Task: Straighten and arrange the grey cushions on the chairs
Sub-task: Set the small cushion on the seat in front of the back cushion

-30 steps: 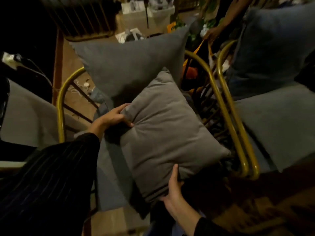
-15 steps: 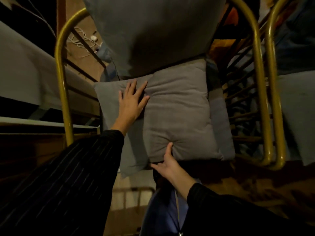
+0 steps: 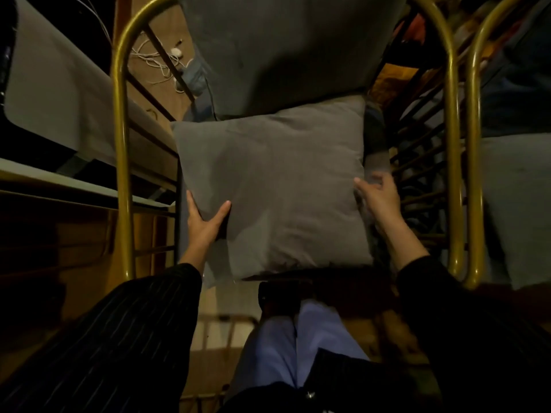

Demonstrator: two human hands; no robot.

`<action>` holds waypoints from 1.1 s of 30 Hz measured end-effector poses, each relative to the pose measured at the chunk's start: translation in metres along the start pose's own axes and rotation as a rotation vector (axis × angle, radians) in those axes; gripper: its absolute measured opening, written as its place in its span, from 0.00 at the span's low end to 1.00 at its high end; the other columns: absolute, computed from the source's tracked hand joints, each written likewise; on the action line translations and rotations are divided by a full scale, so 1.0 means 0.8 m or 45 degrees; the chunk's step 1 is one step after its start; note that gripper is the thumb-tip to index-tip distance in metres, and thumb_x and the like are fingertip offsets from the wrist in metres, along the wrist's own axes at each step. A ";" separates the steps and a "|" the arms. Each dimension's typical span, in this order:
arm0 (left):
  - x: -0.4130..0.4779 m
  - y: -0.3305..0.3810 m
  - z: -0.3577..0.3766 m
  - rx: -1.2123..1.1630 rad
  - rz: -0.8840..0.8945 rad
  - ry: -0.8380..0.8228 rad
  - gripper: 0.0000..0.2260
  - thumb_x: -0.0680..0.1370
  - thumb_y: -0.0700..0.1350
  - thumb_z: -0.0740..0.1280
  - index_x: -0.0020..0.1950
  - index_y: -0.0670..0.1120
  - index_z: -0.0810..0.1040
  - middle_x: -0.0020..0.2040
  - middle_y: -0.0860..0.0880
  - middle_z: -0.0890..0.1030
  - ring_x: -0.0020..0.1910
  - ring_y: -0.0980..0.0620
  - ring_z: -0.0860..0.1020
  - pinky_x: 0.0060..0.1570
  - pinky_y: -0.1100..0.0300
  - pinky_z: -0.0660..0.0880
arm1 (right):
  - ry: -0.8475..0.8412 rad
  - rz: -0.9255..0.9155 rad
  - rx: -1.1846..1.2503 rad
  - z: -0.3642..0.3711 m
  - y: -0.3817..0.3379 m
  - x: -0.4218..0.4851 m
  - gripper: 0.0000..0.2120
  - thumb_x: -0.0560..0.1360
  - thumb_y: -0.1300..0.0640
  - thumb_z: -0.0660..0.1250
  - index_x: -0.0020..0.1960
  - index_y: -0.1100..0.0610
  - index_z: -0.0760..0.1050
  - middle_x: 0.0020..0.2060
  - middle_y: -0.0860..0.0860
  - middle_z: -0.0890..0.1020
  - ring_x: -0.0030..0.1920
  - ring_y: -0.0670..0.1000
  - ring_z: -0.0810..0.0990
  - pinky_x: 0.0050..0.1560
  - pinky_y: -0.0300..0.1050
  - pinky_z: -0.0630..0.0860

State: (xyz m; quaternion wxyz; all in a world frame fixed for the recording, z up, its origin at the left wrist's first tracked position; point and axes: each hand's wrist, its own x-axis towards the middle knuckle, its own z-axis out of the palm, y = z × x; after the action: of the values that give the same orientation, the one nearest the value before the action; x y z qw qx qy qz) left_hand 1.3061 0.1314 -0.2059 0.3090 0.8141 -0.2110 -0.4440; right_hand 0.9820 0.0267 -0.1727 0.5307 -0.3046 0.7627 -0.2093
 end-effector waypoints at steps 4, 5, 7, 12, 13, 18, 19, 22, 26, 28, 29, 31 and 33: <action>0.002 0.020 0.000 -0.267 -0.088 -0.029 0.52 0.62 0.55 0.80 0.78 0.58 0.52 0.74 0.47 0.68 0.70 0.43 0.70 0.66 0.40 0.71 | -0.214 0.049 0.076 0.013 0.034 0.011 0.51 0.64 0.33 0.70 0.77 0.55 0.54 0.73 0.56 0.66 0.71 0.57 0.68 0.70 0.51 0.67; 0.002 0.025 0.002 -0.306 -0.085 -0.019 0.49 0.64 0.51 0.80 0.78 0.56 0.54 0.73 0.46 0.69 0.69 0.43 0.71 0.65 0.40 0.72 | -0.224 0.033 0.115 0.018 0.037 0.009 0.48 0.67 0.34 0.69 0.77 0.56 0.55 0.72 0.55 0.68 0.70 0.57 0.69 0.69 0.49 0.68; 0.000 0.031 0.003 -0.319 -0.083 -0.004 0.46 0.67 0.46 0.79 0.77 0.54 0.55 0.73 0.46 0.69 0.69 0.43 0.71 0.65 0.42 0.72 | -0.167 0.012 0.120 0.024 0.036 0.005 0.41 0.73 0.40 0.67 0.77 0.58 0.55 0.71 0.55 0.69 0.70 0.56 0.69 0.66 0.46 0.68; 0.003 0.040 -0.003 -0.167 0.011 -0.028 0.43 0.66 0.48 0.79 0.75 0.54 0.61 0.72 0.46 0.70 0.70 0.43 0.69 0.67 0.41 0.71 | -0.057 0.051 0.155 0.007 0.065 0.001 0.39 0.74 0.41 0.66 0.76 0.59 0.57 0.70 0.55 0.70 0.68 0.57 0.71 0.66 0.47 0.70; 0.004 0.042 0.000 -0.116 0.053 -0.045 0.42 0.66 0.49 0.79 0.75 0.54 0.61 0.73 0.47 0.69 0.71 0.44 0.69 0.67 0.41 0.71 | -0.063 0.085 0.163 0.004 0.074 0.000 0.39 0.74 0.40 0.66 0.77 0.58 0.57 0.71 0.55 0.70 0.68 0.57 0.71 0.67 0.48 0.69; 0.008 0.041 0.015 0.038 0.052 -0.050 0.46 0.65 0.53 0.79 0.77 0.53 0.59 0.75 0.45 0.67 0.72 0.43 0.68 0.68 0.42 0.70 | -0.135 0.024 0.194 0.003 0.088 0.003 0.36 0.75 0.44 0.66 0.76 0.58 0.58 0.72 0.55 0.69 0.69 0.56 0.71 0.70 0.53 0.68; 0.012 0.039 0.014 0.010 0.029 -0.028 0.46 0.64 0.54 0.80 0.77 0.52 0.59 0.74 0.45 0.68 0.71 0.43 0.69 0.68 0.42 0.71 | -0.141 0.008 0.210 0.004 0.083 0.004 0.36 0.75 0.45 0.67 0.76 0.58 0.58 0.71 0.54 0.70 0.68 0.55 0.71 0.70 0.53 0.69; 0.016 0.040 0.012 -0.024 -0.022 0.007 0.45 0.64 0.52 0.80 0.76 0.49 0.61 0.71 0.44 0.71 0.69 0.43 0.71 0.67 0.43 0.71 | -0.167 -0.035 0.249 0.005 0.073 0.005 0.35 0.75 0.46 0.68 0.75 0.57 0.59 0.68 0.53 0.72 0.65 0.54 0.73 0.66 0.51 0.72; 0.008 0.040 0.015 -0.027 -0.026 0.043 0.39 0.67 0.49 0.79 0.73 0.49 0.64 0.69 0.45 0.73 0.67 0.44 0.72 0.66 0.45 0.72 | -0.147 -0.089 0.336 0.001 0.075 0.002 0.36 0.72 0.42 0.69 0.74 0.55 0.62 0.67 0.52 0.74 0.64 0.52 0.75 0.66 0.54 0.73; 0.005 0.031 0.017 -0.019 -0.012 0.045 0.38 0.67 0.48 0.78 0.73 0.49 0.65 0.69 0.46 0.73 0.67 0.45 0.72 0.66 0.45 0.72 | -0.124 -0.109 0.336 -0.002 0.079 0.003 0.33 0.74 0.44 0.69 0.74 0.55 0.63 0.67 0.52 0.74 0.64 0.52 0.75 0.66 0.55 0.73; 0.004 0.027 0.017 0.005 0.003 0.030 0.38 0.67 0.48 0.78 0.73 0.49 0.64 0.70 0.45 0.72 0.67 0.44 0.72 0.67 0.44 0.71 | -0.119 -0.126 0.321 -0.002 0.082 0.003 0.32 0.75 0.46 0.68 0.74 0.54 0.63 0.68 0.52 0.74 0.65 0.53 0.75 0.67 0.55 0.72; 0.003 0.021 0.021 0.130 0.036 -0.034 0.42 0.66 0.51 0.78 0.76 0.48 0.61 0.72 0.43 0.69 0.71 0.42 0.69 0.69 0.41 0.68 | -0.135 -0.135 0.237 -0.001 0.087 0.007 0.32 0.76 0.48 0.68 0.75 0.53 0.60 0.70 0.53 0.71 0.67 0.54 0.72 0.69 0.51 0.69; 0.006 0.018 0.029 0.325 0.000 -0.101 0.49 0.67 0.57 0.77 0.79 0.49 0.51 0.76 0.40 0.61 0.74 0.37 0.62 0.73 0.40 0.62 | -0.168 -0.109 0.108 0.005 0.089 0.014 0.35 0.77 0.49 0.66 0.78 0.52 0.52 0.73 0.53 0.66 0.71 0.54 0.67 0.68 0.44 0.65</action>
State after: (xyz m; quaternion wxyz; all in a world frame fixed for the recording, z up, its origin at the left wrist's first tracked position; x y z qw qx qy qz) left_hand 1.2879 0.1110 -0.2083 0.1942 0.8287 -0.2778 -0.4455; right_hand 0.9657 0.0711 -0.2275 0.5828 -0.3271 0.7029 -0.2435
